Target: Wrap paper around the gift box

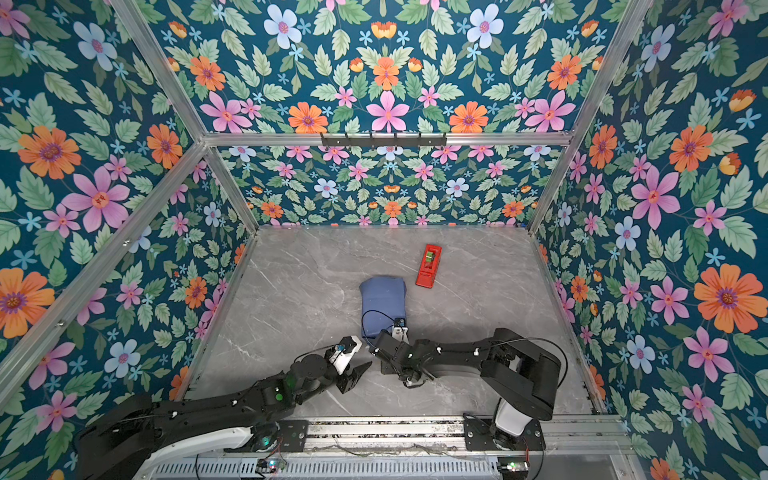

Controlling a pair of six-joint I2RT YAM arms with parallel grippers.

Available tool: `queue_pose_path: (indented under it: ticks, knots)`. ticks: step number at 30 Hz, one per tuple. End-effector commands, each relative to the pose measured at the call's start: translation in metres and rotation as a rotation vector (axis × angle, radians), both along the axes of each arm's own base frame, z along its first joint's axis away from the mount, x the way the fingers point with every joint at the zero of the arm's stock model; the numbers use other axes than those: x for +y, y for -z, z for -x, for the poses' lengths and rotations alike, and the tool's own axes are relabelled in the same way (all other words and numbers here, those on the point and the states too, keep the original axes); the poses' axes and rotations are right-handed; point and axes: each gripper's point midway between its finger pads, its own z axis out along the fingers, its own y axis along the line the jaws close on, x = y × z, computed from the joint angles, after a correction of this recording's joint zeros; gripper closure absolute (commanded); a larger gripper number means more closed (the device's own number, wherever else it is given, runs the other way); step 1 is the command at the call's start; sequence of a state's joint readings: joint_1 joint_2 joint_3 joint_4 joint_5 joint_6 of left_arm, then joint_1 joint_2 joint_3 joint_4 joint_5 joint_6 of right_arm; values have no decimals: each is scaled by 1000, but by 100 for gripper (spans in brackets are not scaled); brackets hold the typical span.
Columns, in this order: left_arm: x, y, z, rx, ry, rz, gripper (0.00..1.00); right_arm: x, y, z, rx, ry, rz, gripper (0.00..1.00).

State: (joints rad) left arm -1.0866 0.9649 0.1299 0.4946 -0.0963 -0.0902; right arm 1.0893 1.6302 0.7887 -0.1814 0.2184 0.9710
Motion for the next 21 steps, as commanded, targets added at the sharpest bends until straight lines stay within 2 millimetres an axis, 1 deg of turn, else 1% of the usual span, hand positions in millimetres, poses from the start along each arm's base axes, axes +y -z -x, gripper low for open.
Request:
queue_pose_path:
  ticks: [1,7,13,21]
  knots:
    - [-8,-8,2,-30,43,27,40,-15,6,8,31,-4,58,100]
    - [-16,1,8,-78,127,-23,40,-11,-1,8,25,-10,29,100]
    - [-29,13,13,-152,243,-101,40,-8,-4,7,58,15,-64,100]
    - [-50,26,8,-264,351,-203,39,-6,-14,4,85,47,-180,100]
